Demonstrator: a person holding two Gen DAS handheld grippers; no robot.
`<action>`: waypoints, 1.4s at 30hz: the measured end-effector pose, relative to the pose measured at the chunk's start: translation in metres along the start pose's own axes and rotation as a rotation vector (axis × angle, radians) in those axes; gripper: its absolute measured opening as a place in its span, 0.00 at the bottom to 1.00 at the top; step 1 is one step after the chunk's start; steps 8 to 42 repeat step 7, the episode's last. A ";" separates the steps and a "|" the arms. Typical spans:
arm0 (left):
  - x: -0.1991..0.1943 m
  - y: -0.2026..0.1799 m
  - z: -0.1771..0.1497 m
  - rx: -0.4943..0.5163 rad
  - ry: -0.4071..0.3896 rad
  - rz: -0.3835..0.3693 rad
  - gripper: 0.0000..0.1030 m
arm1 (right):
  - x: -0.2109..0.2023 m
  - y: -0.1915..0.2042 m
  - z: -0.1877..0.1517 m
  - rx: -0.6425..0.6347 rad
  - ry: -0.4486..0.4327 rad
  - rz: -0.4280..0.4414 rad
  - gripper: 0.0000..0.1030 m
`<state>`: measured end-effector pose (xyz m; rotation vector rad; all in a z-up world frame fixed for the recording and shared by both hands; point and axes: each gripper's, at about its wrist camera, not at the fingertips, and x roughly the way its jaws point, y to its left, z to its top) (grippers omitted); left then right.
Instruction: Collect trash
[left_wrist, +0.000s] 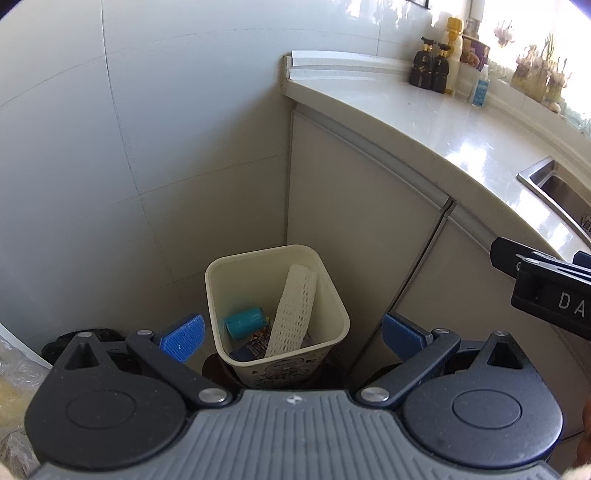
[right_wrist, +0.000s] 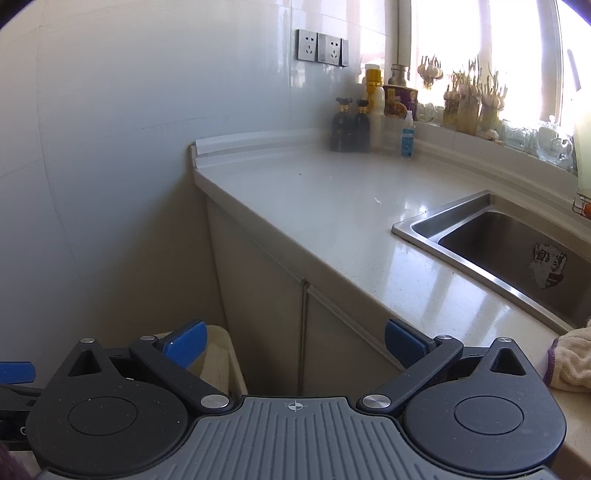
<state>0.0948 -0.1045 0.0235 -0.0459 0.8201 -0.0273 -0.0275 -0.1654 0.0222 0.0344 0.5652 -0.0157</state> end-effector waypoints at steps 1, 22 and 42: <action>0.000 0.000 0.001 0.000 0.002 -0.001 1.00 | 0.000 0.000 0.000 -0.001 0.000 0.001 1.00; 0.005 0.001 0.005 0.001 0.015 -0.025 1.00 | 0.006 -0.003 0.002 0.005 0.002 0.008 1.00; 0.005 0.001 0.005 0.001 0.015 -0.025 1.00 | 0.006 -0.003 0.002 0.005 0.002 0.008 1.00</action>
